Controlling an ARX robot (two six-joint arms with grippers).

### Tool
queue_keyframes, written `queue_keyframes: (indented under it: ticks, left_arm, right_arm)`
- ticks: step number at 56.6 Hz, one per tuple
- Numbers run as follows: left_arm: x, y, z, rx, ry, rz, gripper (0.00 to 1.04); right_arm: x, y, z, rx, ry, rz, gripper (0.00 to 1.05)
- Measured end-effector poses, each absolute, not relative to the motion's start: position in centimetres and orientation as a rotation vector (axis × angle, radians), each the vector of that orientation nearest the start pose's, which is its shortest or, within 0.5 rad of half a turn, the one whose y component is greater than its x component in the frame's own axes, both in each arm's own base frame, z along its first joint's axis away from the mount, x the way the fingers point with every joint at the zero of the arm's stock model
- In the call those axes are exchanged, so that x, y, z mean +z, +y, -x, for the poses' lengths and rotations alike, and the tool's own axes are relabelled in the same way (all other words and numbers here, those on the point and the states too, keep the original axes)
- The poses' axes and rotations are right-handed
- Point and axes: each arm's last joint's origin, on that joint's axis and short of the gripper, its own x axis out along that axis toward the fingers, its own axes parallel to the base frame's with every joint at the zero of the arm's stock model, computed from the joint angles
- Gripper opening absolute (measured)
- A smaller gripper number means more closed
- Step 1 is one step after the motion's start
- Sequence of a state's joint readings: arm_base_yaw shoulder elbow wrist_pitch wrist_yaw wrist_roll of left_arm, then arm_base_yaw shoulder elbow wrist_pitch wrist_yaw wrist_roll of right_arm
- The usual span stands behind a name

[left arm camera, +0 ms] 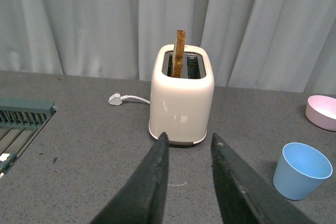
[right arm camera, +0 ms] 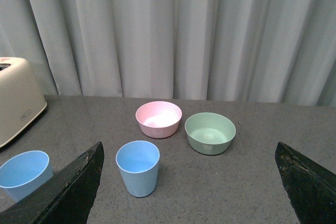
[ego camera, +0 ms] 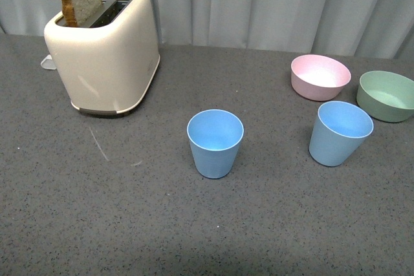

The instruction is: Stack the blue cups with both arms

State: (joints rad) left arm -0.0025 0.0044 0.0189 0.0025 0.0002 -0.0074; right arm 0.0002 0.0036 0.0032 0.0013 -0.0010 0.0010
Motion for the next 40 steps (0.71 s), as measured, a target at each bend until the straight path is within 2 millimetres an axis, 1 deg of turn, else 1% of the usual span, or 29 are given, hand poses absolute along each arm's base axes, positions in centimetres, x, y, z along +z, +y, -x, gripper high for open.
queue_keyframes:
  ticks: [5, 6, 10, 13, 15, 16, 19, 22, 26, 29, 33, 37, 39, 40]
  left_arm:
    - [17.0, 0.0, -9.7, -0.003, -0.017, 0.007, 0.56]
    - [17.0, 0.0, -9.7, -0.003, -0.017, 0.007, 0.58]
    - [17.0, 0.0, -9.7, -0.003, -0.017, 0.007, 0.72]
    - [17.0, 0.0, -9.7, -0.003, -0.017, 0.007, 0.8]
    - [17.0, 0.0, -9.7, -0.003, -0.017, 0.007, 0.87]
    - [17.0, 0.0, -9.7, -0.003, -0.017, 0.007, 0.88]
    - [17.0, 0.0, -9.7, -0.003, -0.017, 0.007, 1.0]
    - [17.0, 0.0, -9.7, -0.003, -0.017, 0.005, 0.97]
    - [17.0, 0.0, -9.7, -0.003, -0.017, 0.005, 0.98]
    - [17.0, 0.0, -9.7, -0.003, -0.017, 0.005, 0.98]
    - [17.0, 0.0, -9.7, -0.003, -0.017, 0.005, 0.98]
    - [17.0, 0.0, -9.7, -0.003, -0.017, 0.005, 0.98]
    - [17.0, 0.0, -9.7, -0.003, -0.017, 0.005, 0.98]
    - [17.0, 0.0, -9.7, -0.003, -0.017, 0.005, 0.98]
  right_arm:
    - [16.4, 0.0, -9.8, 0.002, -0.001, -0.001, 0.95]
    - [16.4, 0.0, -9.8, 0.002, -0.001, -0.001, 0.95]
    - [16.4, 0.0, -9.8, 0.001, -0.001, -0.001, 0.95]
    - [16.4, 0.0, -9.8, 0.001, 0.001, 0.0, 0.95]
    - [16.4, 0.0, -9.8, 0.0, 0.05, 0.046, 0.95]
    - [16.3, 0.0, -9.8, 0.0, 0.069, 0.061, 0.95]
    - [16.1, 0.0, -10.2, 0.006, 0.175, 0.142, 0.95]
    - [16.2, 0.0, -10.8, 0.012, 0.22, 0.178, 0.95]
    - [16.7, 0.0, -12.2, 0.03, 0.223, 0.188, 0.95]
    - [17.8, -0.2, -14.2, 0.031, 0.239, 0.16, 0.95]
    - [18.2, -0.3, -16.4, 0.033, 0.294, 0.13, 0.95]
    - [17.4, -0.5, -19.8, 0.036, 0.438, 0.078, 0.95]
    - [17.1, -0.4, -21.1, 0.049, 0.48, 0.052, 0.95]
    - [17.0, -0.4, -21.4, 0.05, 0.492, 0.045, 0.95]
